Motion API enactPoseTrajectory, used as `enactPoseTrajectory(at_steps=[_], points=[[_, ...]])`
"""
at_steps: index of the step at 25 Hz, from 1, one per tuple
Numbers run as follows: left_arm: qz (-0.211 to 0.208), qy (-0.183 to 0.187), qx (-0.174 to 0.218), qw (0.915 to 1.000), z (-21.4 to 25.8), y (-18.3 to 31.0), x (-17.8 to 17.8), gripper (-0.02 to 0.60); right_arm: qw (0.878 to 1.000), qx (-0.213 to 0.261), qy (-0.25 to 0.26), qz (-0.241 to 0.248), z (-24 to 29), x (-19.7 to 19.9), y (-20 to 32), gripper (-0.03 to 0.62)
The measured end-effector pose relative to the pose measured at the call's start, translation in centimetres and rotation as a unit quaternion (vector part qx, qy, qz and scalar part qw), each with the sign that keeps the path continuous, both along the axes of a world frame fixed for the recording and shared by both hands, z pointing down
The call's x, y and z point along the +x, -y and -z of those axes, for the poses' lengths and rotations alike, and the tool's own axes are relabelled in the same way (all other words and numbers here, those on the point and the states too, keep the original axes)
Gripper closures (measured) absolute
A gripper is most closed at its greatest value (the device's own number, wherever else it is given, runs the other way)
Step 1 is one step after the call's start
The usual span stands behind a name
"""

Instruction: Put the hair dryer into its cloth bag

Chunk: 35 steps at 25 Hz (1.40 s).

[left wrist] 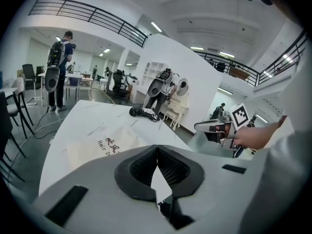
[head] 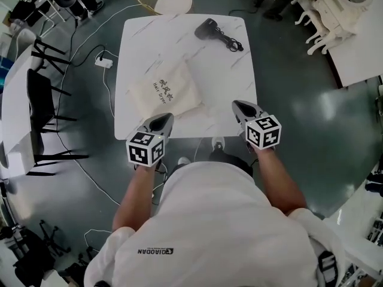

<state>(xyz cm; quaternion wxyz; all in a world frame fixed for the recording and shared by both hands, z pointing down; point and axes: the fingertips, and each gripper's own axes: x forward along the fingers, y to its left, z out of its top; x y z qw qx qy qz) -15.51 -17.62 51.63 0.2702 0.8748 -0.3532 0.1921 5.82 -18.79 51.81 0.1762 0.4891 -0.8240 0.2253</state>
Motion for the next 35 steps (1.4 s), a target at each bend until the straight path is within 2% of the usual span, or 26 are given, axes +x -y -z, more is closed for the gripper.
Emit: enactPoseTrajectory(at_steps=[5,9,17,22,28,31,35], points=[[0.036,0.023,0.001,0.9991,-0.4,3.4,0.6,0.552,0.998,-0.018,-0.06,0.031,-3.6,3.5,5.4,0.571],[0.06,0.041,-0.006,0.9974,-1.0,4.5,1.5,0.552,0.995,-0.02,-0.087,0.052,-4.9,6.3,10.2,0.569],[0.132,0.064,-0.038,0.9885,-1.6,6.2,2.8,0.552,0.983,0.009,-0.146,0.113,-6.2,9.3,23.0,0.563],[0.158,0.083,-0.056,0.9823,-1.8,5.5,3.7,0.552,0.974,0.025,-0.18,0.136,-7.7,9.9,29.5,0.489],[0.183,0.104,-0.068,0.9753,-1.7,4.8,4.0,0.552,0.947,0.005,-0.262,0.184,-11.7,10.0,35.7,0.353],[0.193,0.109,-0.073,0.9724,-1.9,4.5,4.2,0.552,0.946,-0.02,-0.26,0.194,-13.8,9.6,37.6,0.348],[0.204,0.112,-0.077,0.9695,-1.7,4.2,4.0,0.552,0.951,-0.069,-0.235,0.191,-15.8,9.1,38.7,0.347]])
